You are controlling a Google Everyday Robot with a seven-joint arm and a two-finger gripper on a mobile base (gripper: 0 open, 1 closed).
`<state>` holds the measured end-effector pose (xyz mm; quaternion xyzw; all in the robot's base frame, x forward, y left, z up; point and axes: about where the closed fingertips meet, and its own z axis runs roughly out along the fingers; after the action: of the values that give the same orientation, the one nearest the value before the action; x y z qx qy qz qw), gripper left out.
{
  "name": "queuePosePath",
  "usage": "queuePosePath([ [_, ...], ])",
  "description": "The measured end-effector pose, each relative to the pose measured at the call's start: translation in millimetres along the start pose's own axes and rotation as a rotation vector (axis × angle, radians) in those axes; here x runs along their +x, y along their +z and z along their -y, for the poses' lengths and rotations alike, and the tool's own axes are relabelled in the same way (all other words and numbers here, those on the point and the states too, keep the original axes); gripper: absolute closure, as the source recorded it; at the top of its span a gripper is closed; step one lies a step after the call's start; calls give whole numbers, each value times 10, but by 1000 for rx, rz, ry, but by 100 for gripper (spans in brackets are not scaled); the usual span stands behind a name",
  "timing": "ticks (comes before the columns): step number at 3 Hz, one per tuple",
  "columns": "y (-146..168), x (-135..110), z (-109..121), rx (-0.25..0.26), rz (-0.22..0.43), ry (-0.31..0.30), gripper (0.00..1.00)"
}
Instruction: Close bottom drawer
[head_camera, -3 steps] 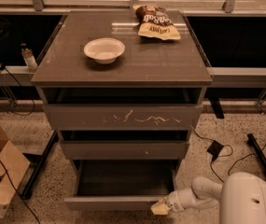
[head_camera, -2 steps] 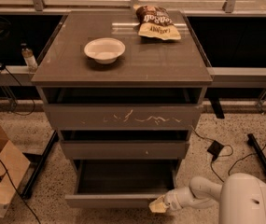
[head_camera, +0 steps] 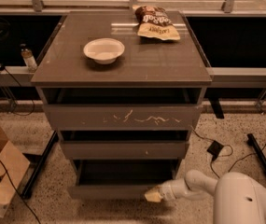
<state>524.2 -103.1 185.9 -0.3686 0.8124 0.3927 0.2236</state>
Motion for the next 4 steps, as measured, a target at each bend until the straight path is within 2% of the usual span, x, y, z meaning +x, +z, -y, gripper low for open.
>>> queuePosePath([
  [1, 0, 7, -13, 0, 0, 0, 82],
  [2, 85, -311, 211, 44, 61, -64, 58],
  [3, 109, -404, 267, 57, 80, -85, 35],
  [4, 177, -618, 349, 74, 129, -142, 12],
])
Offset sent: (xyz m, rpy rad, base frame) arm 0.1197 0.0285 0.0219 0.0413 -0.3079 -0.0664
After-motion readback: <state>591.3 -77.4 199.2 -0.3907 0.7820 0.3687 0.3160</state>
